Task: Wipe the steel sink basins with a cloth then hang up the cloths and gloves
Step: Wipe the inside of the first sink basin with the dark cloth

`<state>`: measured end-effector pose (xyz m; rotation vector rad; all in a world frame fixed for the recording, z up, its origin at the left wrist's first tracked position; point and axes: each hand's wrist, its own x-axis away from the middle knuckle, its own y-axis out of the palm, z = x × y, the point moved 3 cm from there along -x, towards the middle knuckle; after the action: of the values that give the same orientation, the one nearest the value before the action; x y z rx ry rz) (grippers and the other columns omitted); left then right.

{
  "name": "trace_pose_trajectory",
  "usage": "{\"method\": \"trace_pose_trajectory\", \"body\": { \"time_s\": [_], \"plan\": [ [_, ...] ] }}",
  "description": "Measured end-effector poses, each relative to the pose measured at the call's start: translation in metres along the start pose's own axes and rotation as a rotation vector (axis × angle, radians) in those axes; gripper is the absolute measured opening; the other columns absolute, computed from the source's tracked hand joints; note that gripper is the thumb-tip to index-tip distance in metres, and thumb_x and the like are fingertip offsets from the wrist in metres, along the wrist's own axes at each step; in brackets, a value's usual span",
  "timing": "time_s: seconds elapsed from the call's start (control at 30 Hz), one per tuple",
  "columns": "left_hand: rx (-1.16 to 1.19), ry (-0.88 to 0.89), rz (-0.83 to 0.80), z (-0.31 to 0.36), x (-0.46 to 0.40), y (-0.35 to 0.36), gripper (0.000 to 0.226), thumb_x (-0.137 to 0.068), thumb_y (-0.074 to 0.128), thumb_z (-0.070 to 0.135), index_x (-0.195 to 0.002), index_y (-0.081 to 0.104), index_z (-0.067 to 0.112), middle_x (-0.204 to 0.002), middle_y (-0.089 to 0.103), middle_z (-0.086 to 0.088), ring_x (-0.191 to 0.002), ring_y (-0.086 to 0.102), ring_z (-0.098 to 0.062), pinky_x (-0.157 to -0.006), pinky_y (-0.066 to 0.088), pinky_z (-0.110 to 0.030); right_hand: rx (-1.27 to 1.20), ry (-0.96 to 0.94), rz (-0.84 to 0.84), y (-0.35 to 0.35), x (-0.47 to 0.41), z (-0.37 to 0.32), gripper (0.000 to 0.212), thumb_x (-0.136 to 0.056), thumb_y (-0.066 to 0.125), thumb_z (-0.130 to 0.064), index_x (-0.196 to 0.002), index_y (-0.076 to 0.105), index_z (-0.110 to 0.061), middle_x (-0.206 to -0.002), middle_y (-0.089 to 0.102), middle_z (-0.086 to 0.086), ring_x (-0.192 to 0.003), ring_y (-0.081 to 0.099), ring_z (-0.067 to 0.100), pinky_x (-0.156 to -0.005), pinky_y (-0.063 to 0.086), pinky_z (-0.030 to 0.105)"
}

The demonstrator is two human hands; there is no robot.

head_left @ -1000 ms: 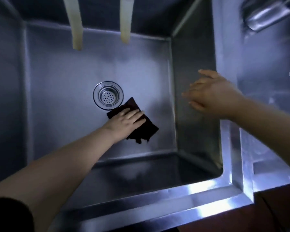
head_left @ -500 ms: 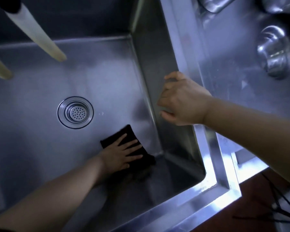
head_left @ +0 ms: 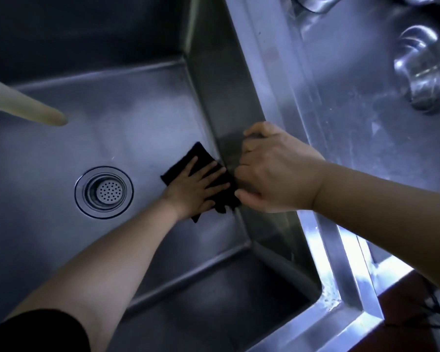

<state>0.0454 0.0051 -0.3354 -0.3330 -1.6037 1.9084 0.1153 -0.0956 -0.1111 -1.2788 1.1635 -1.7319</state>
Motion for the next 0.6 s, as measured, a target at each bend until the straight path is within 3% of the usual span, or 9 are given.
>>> {"method": "trace_pose_trajectory", "body": {
  "time_s": [0.07,0.2,0.33,0.43,0.6],
  "plan": [
    [-0.021,-0.111,0.008,-0.029,-0.010,-0.004,0.060,-0.093,0.024,0.055,-0.147,0.005,0.038,-0.155,-0.007,0.004,-0.145,-0.004,-0.023,-0.109,-0.020,-0.053,-0.017,0.000,0.014,0.001,0.000,0.000,0.045,-0.089,0.034,-0.043,-0.068,0.065,-0.018,-0.064,0.061,0.002,-0.073,0.053,0.025,-0.106,0.029,0.038],
    [-0.025,-0.345,0.076,-0.092,-0.035,-0.030,0.061,-0.093,0.029,0.050,-0.148,0.020,0.027,-0.158,0.009,-0.008,-0.145,0.002,-0.028,-0.111,-0.009,-0.055,-0.020,-0.013,0.048,0.002,0.002,0.004,0.046,-0.088,0.040,-0.045,-0.065,0.065,-0.014,-0.060,0.059,0.005,-0.069,0.051,0.027,-0.103,0.034,0.041],
    [0.016,-0.555,0.073,-0.131,-0.053,-0.040,0.063,-0.094,0.019,0.052,-0.149,0.014,0.023,-0.159,0.000,-0.009,-0.144,-0.010,-0.027,-0.107,-0.018,-0.054,-0.009,-0.020,0.082,0.004,0.003,0.004,0.048,-0.089,0.041,-0.045,-0.062,0.064,-0.013,-0.056,0.058,0.005,-0.063,0.043,0.024,-0.101,0.034,0.040],
    [0.022,-0.565,0.115,-0.110,-0.043,-0.036,0.062,-0.093,0.020,0.052,-0.150,0.011,0.027,-0.158,0.005,-0.011,-0.144,-0.004,-0.031,-0.109,-0.013,-0.057,0.011,-0.020,0.098,0.003,0.004,0.004,0.047,-0.089,0.043,-0.044,-0.060,0.062,-0.013,-0.054,0.056,0.005,-0.062,0.033,0.021,-0.099,0.036,0.039],
    [0.030,-0.451,0.042,-0.038,0.024,-0.017,0.062,-0.091,0.031,0.051,-0.147,0.025,0.027,-0.155,0.022,-0.014,-0.143,0.011,-0.035,-0.110,-0.004,-0.060,0.056,-0.008,0.030,0.000,0.001,0.002,0.048,-0.089,0.035,-0.045,-0.064,0.064,-0.015,-0.059,0.058,0.005,-0.068,0.050,0.028,-0.100,0.036,0.039]
  ]
}}
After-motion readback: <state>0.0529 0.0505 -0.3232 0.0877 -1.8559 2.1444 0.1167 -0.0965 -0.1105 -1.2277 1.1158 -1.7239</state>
